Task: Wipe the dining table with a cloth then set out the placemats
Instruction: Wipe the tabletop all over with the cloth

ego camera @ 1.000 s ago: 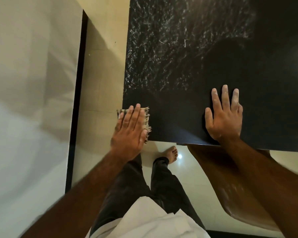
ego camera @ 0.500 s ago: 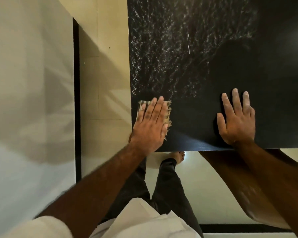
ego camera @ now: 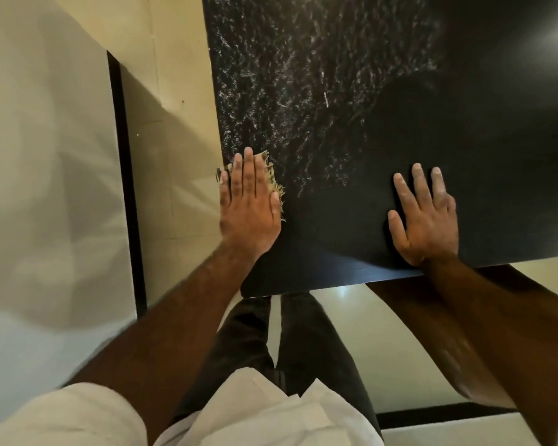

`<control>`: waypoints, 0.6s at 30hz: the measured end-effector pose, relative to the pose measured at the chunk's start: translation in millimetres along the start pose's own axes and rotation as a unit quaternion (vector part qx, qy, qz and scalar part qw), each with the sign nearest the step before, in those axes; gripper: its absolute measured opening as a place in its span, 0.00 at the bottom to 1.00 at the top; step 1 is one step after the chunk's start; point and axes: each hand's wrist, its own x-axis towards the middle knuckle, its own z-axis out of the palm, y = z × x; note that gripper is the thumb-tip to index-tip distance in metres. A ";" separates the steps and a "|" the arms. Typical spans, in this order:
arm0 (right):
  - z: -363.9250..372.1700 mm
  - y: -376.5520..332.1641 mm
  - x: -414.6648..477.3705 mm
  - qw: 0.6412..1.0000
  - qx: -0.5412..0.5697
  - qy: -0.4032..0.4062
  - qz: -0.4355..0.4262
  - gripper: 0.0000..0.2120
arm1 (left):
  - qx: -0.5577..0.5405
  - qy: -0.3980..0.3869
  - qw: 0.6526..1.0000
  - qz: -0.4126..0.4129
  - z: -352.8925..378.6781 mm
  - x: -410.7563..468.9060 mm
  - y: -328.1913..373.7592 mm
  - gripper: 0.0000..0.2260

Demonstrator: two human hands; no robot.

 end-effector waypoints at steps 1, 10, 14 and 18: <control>-0.7 0.5 1.0 1.000 -0.001 0.001 -0.002 0.36 | -0.004 0.003 1.000 0.003 0.6 -1.1 9.2 0.34; -3.1 6.2 0.9 1.000 0.007 0.005 -0.014 0.35 | -0.004 -0.049 0.996 0.069 18.5 -82.0 49.4 0.35; -2.6 8.0 0.6 1.000 0.016 0.000 -0.013 0.35 | -0.018 -0.031 0.999 -0.028 16.1 -74.8 5.8 0.35; -1.9 9.9 2.6 1.000 0.020 -0.006 -0.013 0.36 | -0.037 0.005 0.996 -0.083 6.9 -26.9 4.3 0.34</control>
